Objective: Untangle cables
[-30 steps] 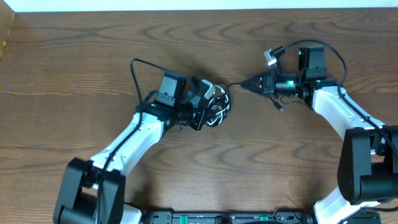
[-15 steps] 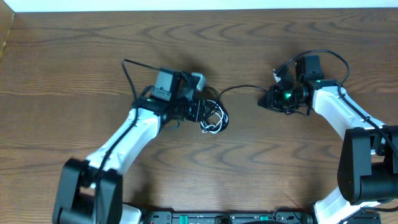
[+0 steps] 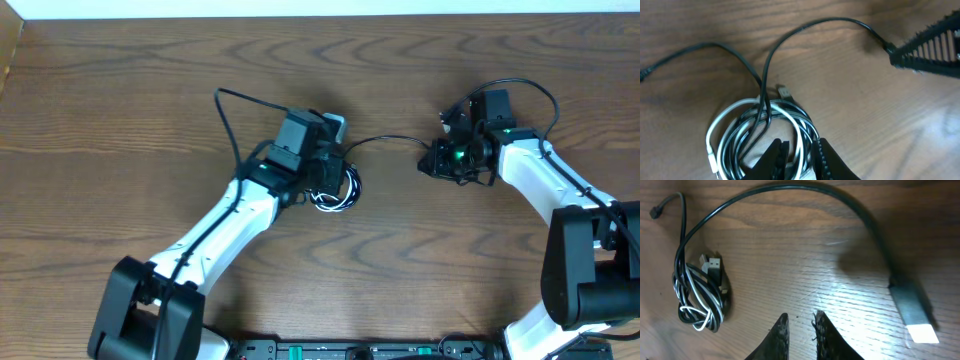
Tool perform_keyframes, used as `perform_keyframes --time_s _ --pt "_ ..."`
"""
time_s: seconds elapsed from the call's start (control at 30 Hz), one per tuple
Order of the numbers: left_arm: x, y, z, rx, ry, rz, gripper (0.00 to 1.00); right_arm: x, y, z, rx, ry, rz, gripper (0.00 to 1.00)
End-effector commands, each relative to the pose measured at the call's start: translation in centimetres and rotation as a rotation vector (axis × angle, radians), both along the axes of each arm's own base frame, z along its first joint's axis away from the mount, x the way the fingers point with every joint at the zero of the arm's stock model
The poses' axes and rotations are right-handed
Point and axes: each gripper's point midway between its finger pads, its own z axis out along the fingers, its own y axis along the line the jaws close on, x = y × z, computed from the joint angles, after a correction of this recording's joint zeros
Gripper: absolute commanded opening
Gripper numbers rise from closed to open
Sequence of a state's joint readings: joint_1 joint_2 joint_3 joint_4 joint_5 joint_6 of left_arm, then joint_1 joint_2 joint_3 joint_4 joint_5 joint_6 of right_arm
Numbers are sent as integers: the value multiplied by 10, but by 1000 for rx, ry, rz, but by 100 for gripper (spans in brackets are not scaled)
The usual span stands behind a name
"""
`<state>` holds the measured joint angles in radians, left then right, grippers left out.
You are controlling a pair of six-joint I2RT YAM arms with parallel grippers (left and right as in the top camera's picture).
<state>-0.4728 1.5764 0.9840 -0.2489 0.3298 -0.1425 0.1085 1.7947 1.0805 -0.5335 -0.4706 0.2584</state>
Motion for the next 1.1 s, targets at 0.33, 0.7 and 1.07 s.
perform_keyframes --time_s 0.33,0.7,1.07 --pt "37 -5 -40 97 -95 72 34 -1 25 3 -88 -67 82 18" --pt "52 0 -82 160 -95 111 44 -3 41 4 -88 -91 124 20" --pt "57 1 -81 141 -93 170 7 -2 42 4 -88 -94 127 20"
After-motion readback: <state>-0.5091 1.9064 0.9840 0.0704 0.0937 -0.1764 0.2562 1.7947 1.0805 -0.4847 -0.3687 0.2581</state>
